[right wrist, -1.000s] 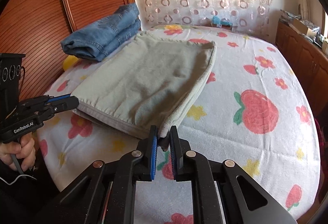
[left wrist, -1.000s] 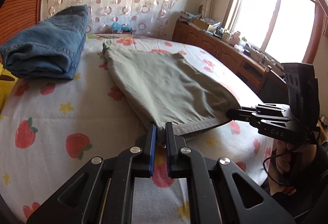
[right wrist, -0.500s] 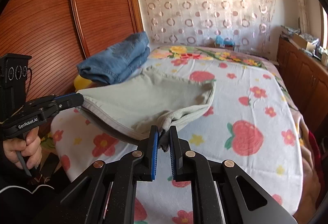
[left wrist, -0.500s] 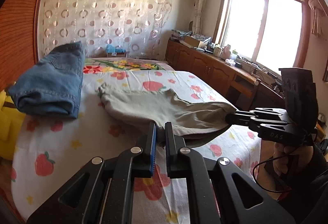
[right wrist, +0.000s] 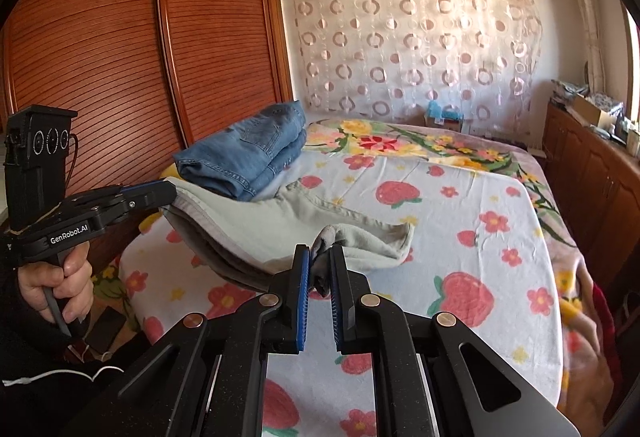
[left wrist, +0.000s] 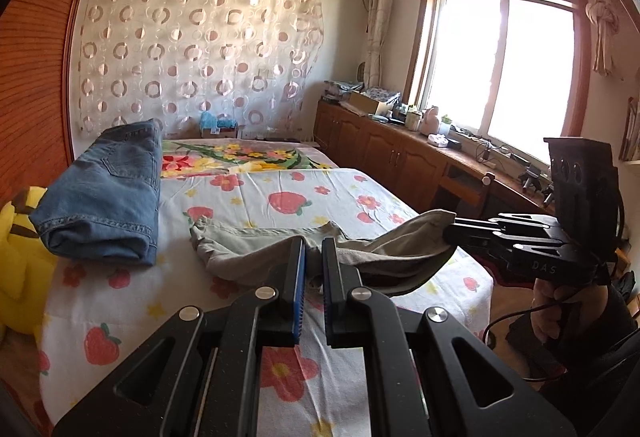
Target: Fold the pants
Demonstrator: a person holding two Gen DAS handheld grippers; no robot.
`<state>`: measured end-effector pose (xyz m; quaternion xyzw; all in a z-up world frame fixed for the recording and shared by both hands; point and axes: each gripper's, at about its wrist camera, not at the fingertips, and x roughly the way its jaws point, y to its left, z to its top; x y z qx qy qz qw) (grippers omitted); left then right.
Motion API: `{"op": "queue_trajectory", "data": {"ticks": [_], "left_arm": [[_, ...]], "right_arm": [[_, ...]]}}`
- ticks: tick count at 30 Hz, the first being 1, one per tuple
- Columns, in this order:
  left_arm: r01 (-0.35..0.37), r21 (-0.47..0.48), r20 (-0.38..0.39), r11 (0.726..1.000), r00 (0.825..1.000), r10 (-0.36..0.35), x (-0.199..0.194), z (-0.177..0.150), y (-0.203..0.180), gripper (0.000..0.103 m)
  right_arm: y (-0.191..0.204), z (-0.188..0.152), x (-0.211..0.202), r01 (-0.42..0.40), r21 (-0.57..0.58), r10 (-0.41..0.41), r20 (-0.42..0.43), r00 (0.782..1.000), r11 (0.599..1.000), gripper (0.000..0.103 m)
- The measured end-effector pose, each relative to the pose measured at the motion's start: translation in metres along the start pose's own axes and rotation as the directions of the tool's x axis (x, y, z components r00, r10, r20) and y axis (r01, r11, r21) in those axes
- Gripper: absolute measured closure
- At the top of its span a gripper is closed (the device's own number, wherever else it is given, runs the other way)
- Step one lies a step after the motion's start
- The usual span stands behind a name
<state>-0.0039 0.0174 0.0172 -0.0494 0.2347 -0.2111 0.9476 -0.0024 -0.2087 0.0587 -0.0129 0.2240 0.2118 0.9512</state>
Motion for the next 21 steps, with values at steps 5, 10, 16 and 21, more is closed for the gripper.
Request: {"op": "queue_trajectory", "data": {"ticks": [5, 10, 16, 21], "left_arm": [[-0.007, -0.014, -0.029, 1.0, 1.0, 0.006, 0.014, -0.005, 0.008, 0.095], [-0.027, -0.015, -0.043, 1.0, 0.999, 0.026, 0.039, 0.006, 0.023, 0.095], [-0.062, -0.011, -0.054, 0.998, 0.997, 0.061, 0.069, 0.026, 0.035, 0.095], [-0.083, -0.013, -0.064, 0.996, 0.995, 0.082, 0.086, 0.033, 0.043, 0.095]], "right_arm": [[-0.003, -0.003, 0.012, 0.0, 0.005, 0.0, -0.026, 1.0, 1.0, 0.093], [-0.012, 0.011, 0.035, 0.016, -0.003, -0.016, -0.036, 0.999, 1.0, 0.093], [-0.021, 0.038, 0.075, 0.073, -0.034, -0.075, -0.035, 0.997, 0.997, 0.093], [-0.026, 0.052, 0.104, 0.091, -0.032, -0.093, -0.05, 0.994, 0.995, 0.093]]}}
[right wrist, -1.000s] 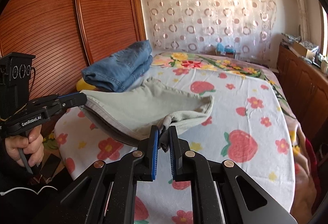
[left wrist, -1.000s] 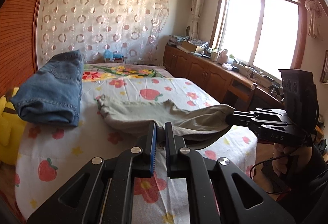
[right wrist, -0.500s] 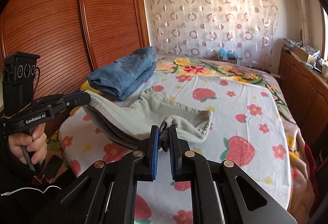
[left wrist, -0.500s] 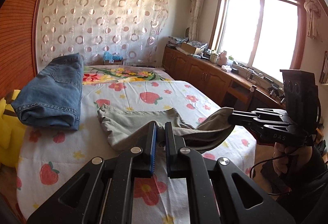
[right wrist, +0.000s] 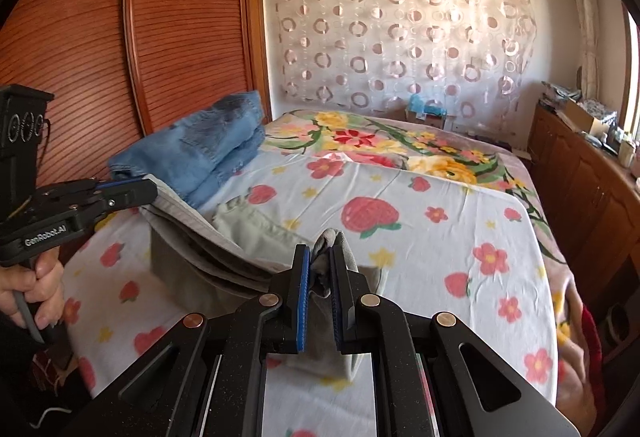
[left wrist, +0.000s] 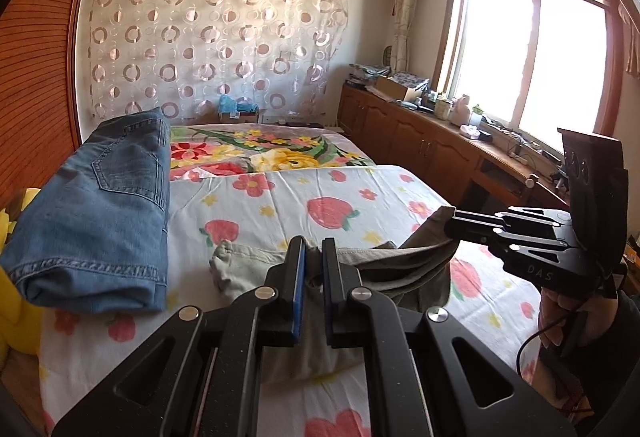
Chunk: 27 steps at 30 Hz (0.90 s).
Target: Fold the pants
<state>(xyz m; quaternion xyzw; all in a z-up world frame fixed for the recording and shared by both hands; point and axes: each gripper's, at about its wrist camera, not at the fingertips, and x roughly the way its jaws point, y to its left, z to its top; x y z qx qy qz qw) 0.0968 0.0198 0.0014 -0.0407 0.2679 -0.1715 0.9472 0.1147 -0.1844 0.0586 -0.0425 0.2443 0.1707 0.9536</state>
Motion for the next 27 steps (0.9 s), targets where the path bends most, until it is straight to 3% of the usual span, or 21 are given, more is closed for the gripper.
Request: {"op": "queue_trajectory", "data": {"ticks": [12, 15, 17, 19, 22, 23, 25, 27], "left_arm": [[-0.053, 0.008, -0.068, 0.999, 0.996, 0.053, 0.033, -0.014, 0.01, 0.091], [-0.063, 0.006, -0.075, 0.998, 0.995, 0.063, 0.032, -0.016, 0.013, 0.08], [-0.072, 0.01, -0.076, 0.997, 0.994, 0.073, 0.031, -0.017, 0.014, 0.06], [-0.062, 0.011, -0.08, 0.998, 0.995, 0.063, 0.03, -0.02, 0.016, 0.053], [-0.042, 0.003, -0.127, 0.999, 0.991, 0.042, 0.035, -0.026, 0.019, 0.03], [-0.037, -0.002, -0.138, 0.999, 0.99, 0.036, 0.036, -0.029, 0.02, 0.029], [-0.042, -0.008, -0.163, 0.999, 0.986, 0.041, 0.038, -0.036, 0.023, 0.029], [-0.061, -0.008, -0.183, 0.998, 0.981, 0.059, 0.04, -0.042, 0.024, 0.029]], "right_arm": [[-0.007, 0.01, 0.059, -0.01, 0.05, 0.014, -0.093, 0.996, 0.999, 0.093], [-0.005, 0.012, 0.064, -0.003, 0.05, 0.008, -0.1, 0.995, 0.999, 0.093], [-0.005, 0.013, 0.065, -0.002, 0.054, 0.008, -0.099, 0.995, 0.999, 0.093], [-0.007, 0.014, 0.064, -0.007, 0.06, 0.013, -0.093, 0.996, 0.998, 0.093], [-0.009, 0.013, 0.056, 0.013, 0.057, -0.008, -0.08, 0.997, 0.998, 0.083], [-0.011, 0.011, 0.053, 0.022, 0.056, -0.018, -0.072, 0.997, 0.998, 0.081], [-0.016, 0.012, 0.048, 0.035, 0.058, -0.031, -0.063, 0.998, 0.998, 0.065], [-0.021, 0.01, 0.041, 0.034, 0.062, -0.03, -0.058, 0.998, 0.998, 0.063]]}}
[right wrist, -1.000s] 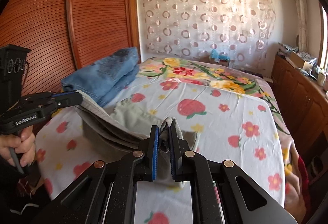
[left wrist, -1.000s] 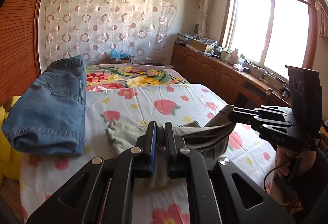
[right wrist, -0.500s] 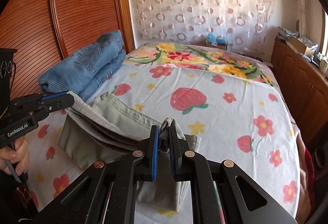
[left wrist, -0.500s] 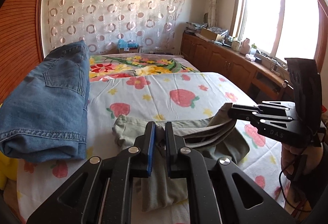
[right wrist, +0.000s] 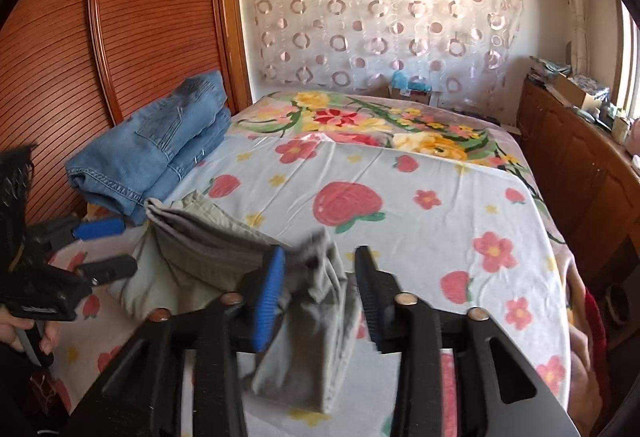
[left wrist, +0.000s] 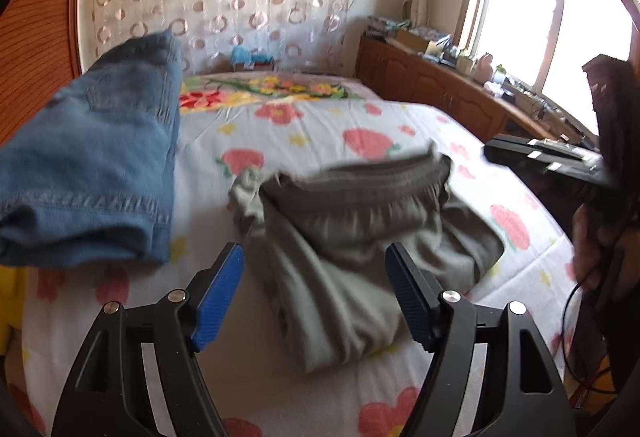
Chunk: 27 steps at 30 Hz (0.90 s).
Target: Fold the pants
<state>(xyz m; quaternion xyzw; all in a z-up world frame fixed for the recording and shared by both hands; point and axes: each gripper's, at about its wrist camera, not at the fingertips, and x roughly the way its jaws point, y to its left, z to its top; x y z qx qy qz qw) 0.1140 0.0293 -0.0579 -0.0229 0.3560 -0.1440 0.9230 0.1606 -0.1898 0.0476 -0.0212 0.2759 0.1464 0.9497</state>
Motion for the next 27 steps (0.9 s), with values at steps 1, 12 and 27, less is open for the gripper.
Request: {"op": "queue_trajectory", "data": {"ticks": [1, 12, 27], "left_arm": [[-0.008, -0.002, -0.01, 1.0, 1.0, 0.008, 0.001, -0.003, 0.001, 0.029], [-0.046, -0.007, -0.096, 0.999, 0.994, 0.045, 0.017, -0.02, 0.008, 0.029], [-0.055, 0.002, -0.119, 0.998, 0.991, 0.055, 0.02, -0.025, 0.007, 0.029]], "right_arm": [[-0.003, -0.001, -0.004, 0.006, 0.002, -0.006, 0.001, 1.0, 1.0, 0.063], [-0.004, -0.054, 0.0, -0.085, 0.023, 0.088, -0.158, 0.984, 0.996, 0.063], [-0.022, -0.066, -0.003, -0.093, 0.046, 0.099, -0.155, 0.983, 0.995, 0.099]]}}
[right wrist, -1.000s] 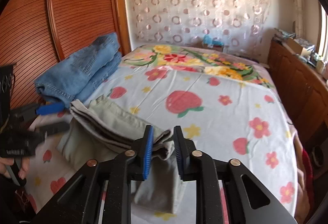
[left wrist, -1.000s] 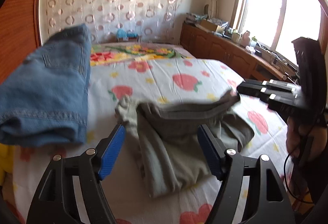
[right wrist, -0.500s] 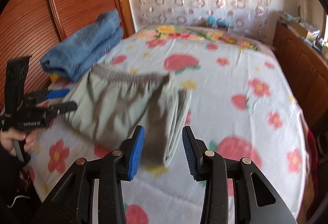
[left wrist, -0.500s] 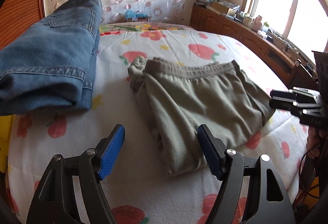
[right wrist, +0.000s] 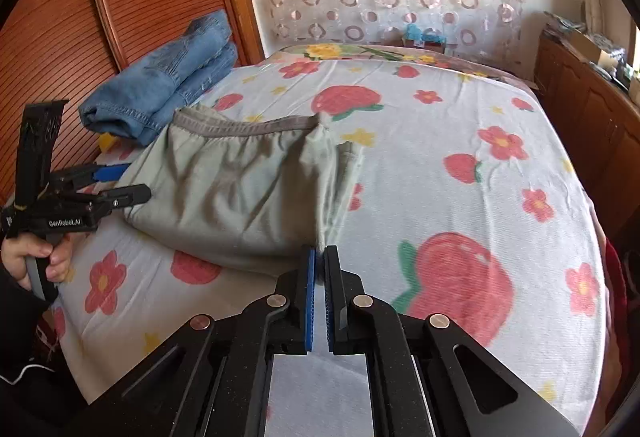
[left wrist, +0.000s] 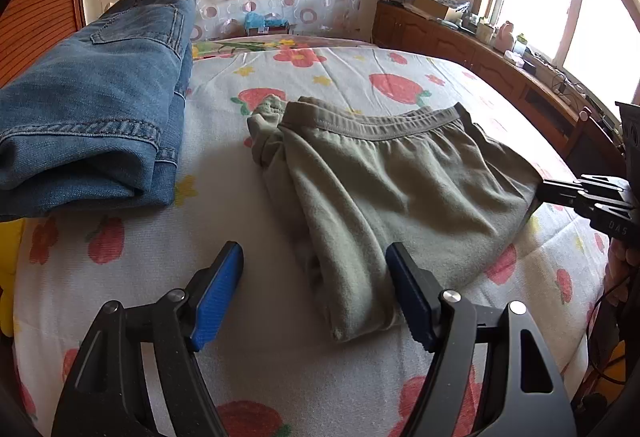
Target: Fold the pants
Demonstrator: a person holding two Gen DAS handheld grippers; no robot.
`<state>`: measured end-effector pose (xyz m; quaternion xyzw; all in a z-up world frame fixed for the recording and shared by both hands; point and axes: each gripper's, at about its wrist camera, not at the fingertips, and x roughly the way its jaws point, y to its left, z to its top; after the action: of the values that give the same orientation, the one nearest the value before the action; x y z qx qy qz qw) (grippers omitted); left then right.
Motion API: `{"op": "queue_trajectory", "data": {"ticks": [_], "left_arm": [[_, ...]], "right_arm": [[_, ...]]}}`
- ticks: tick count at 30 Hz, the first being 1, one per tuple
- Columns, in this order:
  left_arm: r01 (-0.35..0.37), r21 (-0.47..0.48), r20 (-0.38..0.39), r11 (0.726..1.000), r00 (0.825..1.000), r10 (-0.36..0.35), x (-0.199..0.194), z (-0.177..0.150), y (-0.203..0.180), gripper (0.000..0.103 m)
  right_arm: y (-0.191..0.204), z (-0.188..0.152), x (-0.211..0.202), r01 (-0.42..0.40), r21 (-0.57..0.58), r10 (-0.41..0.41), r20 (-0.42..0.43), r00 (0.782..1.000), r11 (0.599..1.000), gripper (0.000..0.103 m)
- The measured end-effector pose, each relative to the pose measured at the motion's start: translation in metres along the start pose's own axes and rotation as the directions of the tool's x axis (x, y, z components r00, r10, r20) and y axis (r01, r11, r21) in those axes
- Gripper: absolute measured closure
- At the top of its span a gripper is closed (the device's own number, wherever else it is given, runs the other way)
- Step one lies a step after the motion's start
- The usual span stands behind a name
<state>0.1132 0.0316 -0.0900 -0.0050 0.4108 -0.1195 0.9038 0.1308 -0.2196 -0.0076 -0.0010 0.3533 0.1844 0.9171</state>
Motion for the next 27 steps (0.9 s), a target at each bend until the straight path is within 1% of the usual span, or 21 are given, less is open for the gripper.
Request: {"op": "queue_trajectory", "data": {"ticks": [4, 7, 8, 10, 11, 12, 15, 19, 22, 27], "left_arm": [[-0.001, 0.001, 0.0, 1.0, 1.0, 0.001, 0.0, 0.0, 0.0, 0.029], [-0.004, 0.003, -0.001, 1.0, 1.0, 0.004, 0.0, -0.001, 0.0, 0.029], [-0.005, 0.004, -0.001, 1.0, 1.0, 0.005, 0.0, -0.001, 0.0, 0.029], [-0.006, 0.005, -0.002, 1.0, 1.0, 0.006, 0.0, -0.001, -0.001, 0.029], [-0.006, 0.006, -0.002, 1.0, 1.0, 0.006, 0.0, -0.001, -0.001, 0.028], [-0.006, 0.007, -0.002, 1.0, 1.0, 0.006, 0.001, -0.001, -0.001, 0.028], [-0.006, 0.007, -0.003, 1.0, 1.0, 0.006, 0.001, -0.001, 0.0, 0.028], [-0.005, 0.006, -0.002, 1.0, 1.0, 0.005, 0.002, -0.001, 0.0, 0.028], [-0.004, 0.005, -0.002, 1.0, 1.0, 0.004, 0.001, -0.001, 0.0, 0.028], [-0.006, 0.008, -0.001, 1.0, 1.0, 0.006, 0.001, -0.001, -0.001, 0.028]], "right_arm": [[0.002, -0.002, -0.003, 0.005, 0.007, -0.004, -0.009, 1.0, 1.0, 0.099], [0.004, 0.001, -0.006, 0.014, 0.014, -0.014, 0.012, 1.0, 1.0, 0.099], [0.004, 0.002, -0.008, 0.025, 0.02, -0.025, 0.022, 0.999, 0.999, 0.097], [0.003, 0.006, -0.009, 0.049, 0.034, -0.051, 0.037, 0.998, 0.998, 0.074], [0.002, 0.008, -0.009, 0.055, 0.042, -0.057, 0.043, 0.997, 0.998, 0.068], [0.001, 0.011, -0.007, 0.057, 0.049, -0.059, 0.042, 0.997, 0.997, 0.058], [0.002, 0.019, 0.006, 0.042, 0.057, -0.044, 0.029, 0.999, 0.998, 0.057], [0.009, 0.027, 0.025, 0.041, 0.031, -0.041, -0.002, 0.999, 0.999, 0.056], [0.011, 0.028, 0.034, 0.038, 0.023, -0.038, -0.013, 0.999, 0.999, 0.056], [0.013, 0.025, 0.041, 0.056, 0.005, -0.056, -0.017, 0.998, 0.998, 0.055]]}}
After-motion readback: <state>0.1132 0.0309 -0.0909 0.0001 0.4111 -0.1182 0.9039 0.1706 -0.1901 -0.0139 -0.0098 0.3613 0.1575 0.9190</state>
